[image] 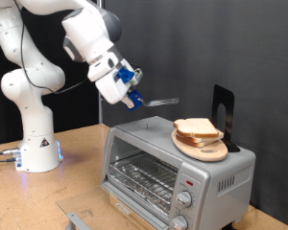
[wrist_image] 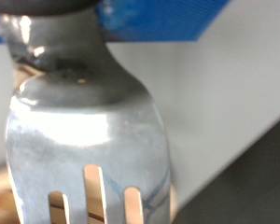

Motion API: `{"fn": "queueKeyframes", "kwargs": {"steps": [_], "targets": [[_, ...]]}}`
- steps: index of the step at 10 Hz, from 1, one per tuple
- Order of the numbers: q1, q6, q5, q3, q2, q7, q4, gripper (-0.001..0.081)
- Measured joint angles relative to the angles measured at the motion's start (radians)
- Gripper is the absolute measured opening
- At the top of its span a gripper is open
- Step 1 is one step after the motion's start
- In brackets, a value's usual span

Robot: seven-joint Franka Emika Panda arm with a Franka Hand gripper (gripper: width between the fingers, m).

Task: Make a piece of toast with the oven

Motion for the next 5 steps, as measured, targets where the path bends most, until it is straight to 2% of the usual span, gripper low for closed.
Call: {"fn": "queueKeyframes", "kwargs": {"steps": [2,3,5], "targets": [[-0.079,-0.036,-0.026,-0.012,-0.009,0.012,-0.014,0.0433],[-0.105,-0.048,-0.036,-0.026,-0.009,0.008,-0.017,0.0432],[-0.132,-0.066,-0.043,-0.062,-0.011,-0.036,-0.024,0.0432]]}}
